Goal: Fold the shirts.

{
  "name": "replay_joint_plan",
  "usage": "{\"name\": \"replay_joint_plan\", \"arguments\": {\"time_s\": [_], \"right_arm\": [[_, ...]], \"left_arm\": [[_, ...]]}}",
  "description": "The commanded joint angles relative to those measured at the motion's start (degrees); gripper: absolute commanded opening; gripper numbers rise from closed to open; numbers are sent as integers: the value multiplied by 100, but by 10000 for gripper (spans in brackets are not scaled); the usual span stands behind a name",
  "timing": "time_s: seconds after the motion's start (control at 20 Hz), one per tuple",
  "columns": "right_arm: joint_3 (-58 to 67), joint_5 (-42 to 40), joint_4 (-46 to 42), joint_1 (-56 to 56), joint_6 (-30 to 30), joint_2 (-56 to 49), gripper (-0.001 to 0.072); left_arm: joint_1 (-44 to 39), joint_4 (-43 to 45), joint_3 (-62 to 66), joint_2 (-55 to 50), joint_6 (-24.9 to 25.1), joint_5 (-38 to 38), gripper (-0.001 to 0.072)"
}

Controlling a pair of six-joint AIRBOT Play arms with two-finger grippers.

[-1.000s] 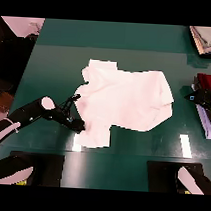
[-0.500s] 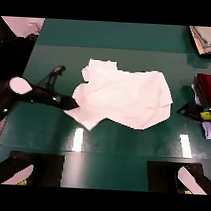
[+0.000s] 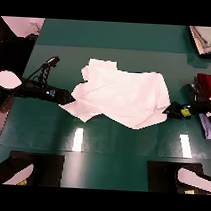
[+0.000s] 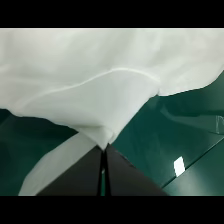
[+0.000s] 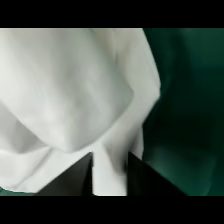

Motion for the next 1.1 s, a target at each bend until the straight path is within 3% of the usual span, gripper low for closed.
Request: {"name": "replay_joint_plan", "arguments": {"time_s": [0.0,0.15,0.35,0.65,1.05], "right_arm": [[389,-85,44,363,-98,-334,19],[964,74,98,385,-105,201,18],[2559,33,85,339,-94,1429,16],[4881,-748,50,337,-76,2566,16],[6465,-448,31,337,37,2883,15]], "left_arm": [[9,116,66,7,-114,2,25],[9,918,981,9,-433,-125,25],[9,1871,3622,7,-448,-278,25],[9,2037,7147,9,-448,79,25],[9,866,7720,555,-365,1799,25]]}}
